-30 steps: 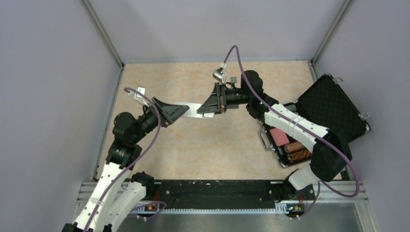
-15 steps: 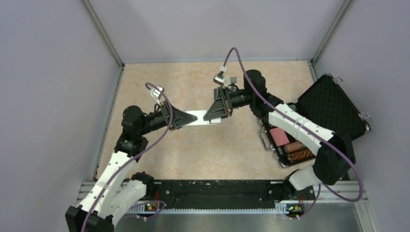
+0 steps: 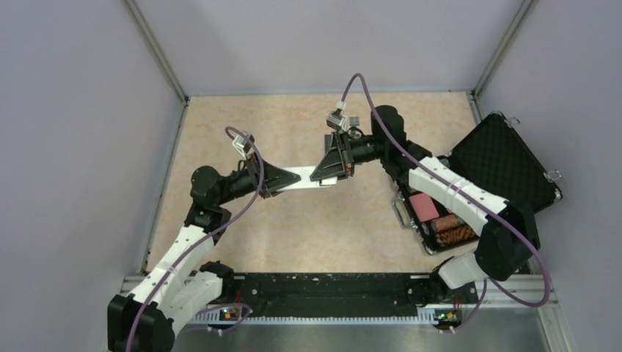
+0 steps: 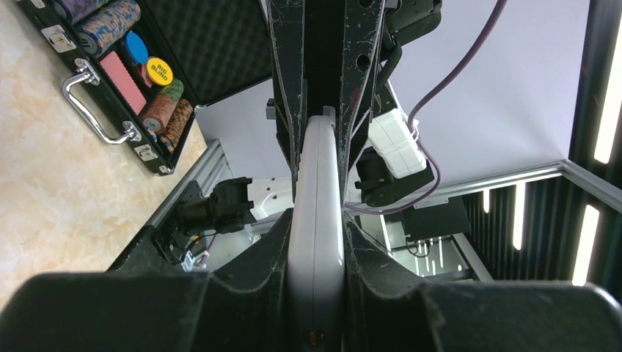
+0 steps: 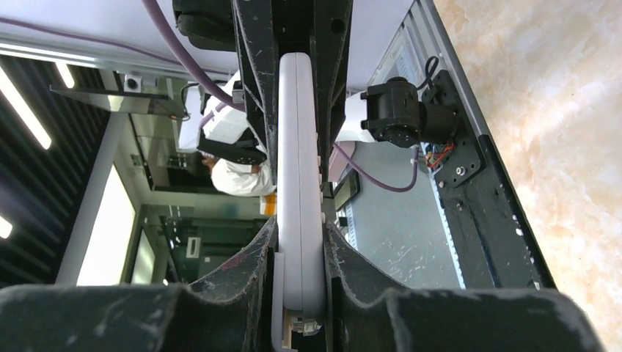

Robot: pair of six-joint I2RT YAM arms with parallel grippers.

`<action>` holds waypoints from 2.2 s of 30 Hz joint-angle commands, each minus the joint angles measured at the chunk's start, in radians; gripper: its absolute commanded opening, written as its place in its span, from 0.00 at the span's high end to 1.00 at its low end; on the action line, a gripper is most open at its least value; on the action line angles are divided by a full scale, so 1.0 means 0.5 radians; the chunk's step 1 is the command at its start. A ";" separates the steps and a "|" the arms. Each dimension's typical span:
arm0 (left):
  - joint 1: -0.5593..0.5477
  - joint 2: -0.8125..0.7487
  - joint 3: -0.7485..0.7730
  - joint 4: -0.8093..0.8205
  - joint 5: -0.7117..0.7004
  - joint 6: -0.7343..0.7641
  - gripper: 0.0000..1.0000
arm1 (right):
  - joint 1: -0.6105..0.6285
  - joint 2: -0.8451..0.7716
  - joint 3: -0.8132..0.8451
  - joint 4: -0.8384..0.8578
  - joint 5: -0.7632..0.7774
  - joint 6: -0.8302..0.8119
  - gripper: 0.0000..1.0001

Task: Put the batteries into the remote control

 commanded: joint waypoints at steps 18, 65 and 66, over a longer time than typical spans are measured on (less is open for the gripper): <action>0.012 0.067 -0.129 0.325 0.053 -0.044 1.00 | -0.028 -0.101 0.029 0.028 0.274 0.143 0.61; 0.013 0.397 -0.141 0.209 0.113 0.122 1.00 | -0.012 -0.149 -0.216 -0.234 1.192 0.635 0.59; 0.008 0.403 -0.134 0.214 0.113 0.118 1.00 | 0.002 -0.148 -0.212 -0.244 1.215 0.636 0.59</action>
